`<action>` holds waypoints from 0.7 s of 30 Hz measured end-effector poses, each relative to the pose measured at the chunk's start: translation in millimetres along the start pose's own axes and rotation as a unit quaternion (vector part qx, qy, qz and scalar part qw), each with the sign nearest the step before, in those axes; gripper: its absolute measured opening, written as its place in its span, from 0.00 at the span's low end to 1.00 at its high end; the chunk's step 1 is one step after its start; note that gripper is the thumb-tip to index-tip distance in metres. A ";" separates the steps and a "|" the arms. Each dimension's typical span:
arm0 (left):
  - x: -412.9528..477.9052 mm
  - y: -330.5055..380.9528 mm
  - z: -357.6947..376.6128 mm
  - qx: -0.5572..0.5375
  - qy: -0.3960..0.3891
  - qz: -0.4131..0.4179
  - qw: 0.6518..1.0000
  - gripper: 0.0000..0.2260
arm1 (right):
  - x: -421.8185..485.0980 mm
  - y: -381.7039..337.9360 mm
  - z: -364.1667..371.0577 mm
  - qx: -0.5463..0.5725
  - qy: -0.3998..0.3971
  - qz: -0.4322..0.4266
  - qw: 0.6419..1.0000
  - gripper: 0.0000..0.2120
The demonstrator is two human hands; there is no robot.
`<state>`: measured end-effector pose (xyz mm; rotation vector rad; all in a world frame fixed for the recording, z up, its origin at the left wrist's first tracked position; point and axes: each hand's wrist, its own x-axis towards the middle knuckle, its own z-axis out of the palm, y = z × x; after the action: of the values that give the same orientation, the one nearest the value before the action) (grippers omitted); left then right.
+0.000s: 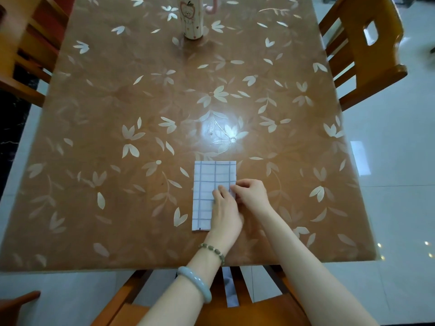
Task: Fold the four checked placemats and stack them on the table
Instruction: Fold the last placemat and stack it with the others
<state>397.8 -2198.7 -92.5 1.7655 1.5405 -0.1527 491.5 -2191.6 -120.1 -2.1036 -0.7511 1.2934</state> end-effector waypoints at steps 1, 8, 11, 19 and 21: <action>1.5 -1.1 2.3 -0.006 -0.009 0.000 1.000 0.34 | 0.3 0.4 1.8 -0.013 0.012 0.003 1.000 0.09; 3.9 -46.3 -12.5 0.089 0.152 0.127 0.976 0.26 | 1.1 -3.4 5.7 -0.056 0.060 -0.020 0.996 0.09; 12.7 -69.7 -1.4 0.177 0.118 0.164 0.963 0.33 | 1.0 -1.2 7.7 -0.087 0.075 -0.062 0.991 0.06; 21.0 -87.4 20.3 0.229 0.085 0.154 0.957 0.43 | 5.4 -5.0 10.2 -0.174 0.099 -0.289 0.936 0.04; 20.9 -85.5 19.9 0.227 0.080 0.152 0.959 0.45 | 4.8 -13.5 19.2 -0.183 0.027 -0.357 0.916 0.11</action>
<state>335.1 -2196.9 -157.4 2.4083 1.3937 -0.2282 473.5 -2175.8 -120.8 -1.8166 -1.6452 0.7210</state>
